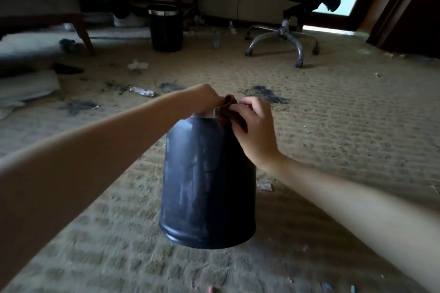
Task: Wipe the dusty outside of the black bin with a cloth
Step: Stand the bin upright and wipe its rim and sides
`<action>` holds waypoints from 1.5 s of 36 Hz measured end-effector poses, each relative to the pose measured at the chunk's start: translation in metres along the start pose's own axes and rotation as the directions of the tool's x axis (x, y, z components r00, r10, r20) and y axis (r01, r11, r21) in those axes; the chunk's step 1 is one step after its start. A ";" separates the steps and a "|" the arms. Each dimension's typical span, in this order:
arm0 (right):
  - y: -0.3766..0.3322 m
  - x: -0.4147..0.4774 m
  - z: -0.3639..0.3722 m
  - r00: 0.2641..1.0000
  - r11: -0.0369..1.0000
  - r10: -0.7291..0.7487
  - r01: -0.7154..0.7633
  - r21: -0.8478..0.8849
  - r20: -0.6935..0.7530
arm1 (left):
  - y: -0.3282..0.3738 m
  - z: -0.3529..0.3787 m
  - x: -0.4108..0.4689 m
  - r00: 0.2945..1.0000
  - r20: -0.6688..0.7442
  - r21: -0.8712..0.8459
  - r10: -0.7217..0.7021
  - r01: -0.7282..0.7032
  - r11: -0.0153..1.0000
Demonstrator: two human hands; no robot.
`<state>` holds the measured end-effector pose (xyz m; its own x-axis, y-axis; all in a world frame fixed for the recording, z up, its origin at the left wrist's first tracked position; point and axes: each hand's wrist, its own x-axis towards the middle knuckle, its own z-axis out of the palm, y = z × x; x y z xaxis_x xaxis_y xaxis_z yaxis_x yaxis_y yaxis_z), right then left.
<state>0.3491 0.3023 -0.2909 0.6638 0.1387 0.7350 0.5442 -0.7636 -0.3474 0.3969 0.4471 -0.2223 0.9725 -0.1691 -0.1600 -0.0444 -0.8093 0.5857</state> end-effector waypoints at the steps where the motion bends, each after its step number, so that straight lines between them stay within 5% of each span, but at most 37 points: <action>1: -0.002 -0.001 0.008 1.000 1.000 -0.010 0.010 -0.016 -0.014 | -0.003 -0.003 0.001 1.000 0.021 -0.002 -0.021 0.021 1.000; 9: -0.007 -0.014 0.037 0.986 0.980 -0.164 0.167 -0.105 0.030 | -0.024 -0.011 0.004 0.992 0.041 -0.310 -0.119 0.126 0.943; 16: -0.027 -0.063 0.029 0.892 0.909 -0.377 0.408 -0.087 0.250 | -0.033 -0.011 -0.001 0.999 0.012 -0.213 -0.031 0.033 0.976; 20: -0.031 -0.096 0.023 0.799 0.848 -0.495 0.529 -0.008 0.342 | -0.035 -0.013 -0.006 1.000 -0.017 -0.231 -0.016 0.011 0.973; 26: -0.030 -0.167 0.012 0.546 0.711 -0.635 0.689 0.139 0.546 | -0.033 -0.014 -0.014 0.999 0.036 -0.234 -0.009 0.018 0.972; 31: -0.019 -0.144 0.016 0.428 0.549 -0.760 0.825 0.132 0.488 | -0.030 -0.011 -0.013 0.999 0.041 -0.211 0.001 0.008 0.977; 33: -0.014 -0.120 0.020 0.448 0.532 -0.774 0.844 0.075 0.448 | -0.030 -0.011 -0.009 1.000 0.021 -0.204 -0.006 0.010 0.979; 38: -0.015 -0.040 0.027 0.698 0.710 -0.644 0.698 -0.093 0.313 | -0.028 -0.011 -0.003 0.997 0.036 -0.202 -0.065 0.071 0.977; 42: -0.024 0.010 0.026 0.830 0.800 -0.486 0.549 -0.242 0.274 | -0.027 -0.014 -0.006 0.987 0.123 -0.348 -0.108 0.144 0.926; 50: -0.027 0.008 0.035 0.871 0.819 -0.436 0.488 -0.303 0.225 | -0.041 -0.020 -0.013 0.997 0.062 -0.291 0.038 -0.018 0.957; 54: -0.024 -0.025 0.036 0.823 0.806 -0.466 0.546 -0.229 0.324 | -0.065 -0.021 -0.014 0.991 -0.060 -0.198 0.122 -0.132 0.971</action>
<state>0.3383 0.3393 -0.3216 0.4590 0.6743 0.5784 0.6834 -0.6840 0.2551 0.3910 0.5139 -0.2419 0.9717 -0.2328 -0.0390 -0.1262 -0.6520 0.7476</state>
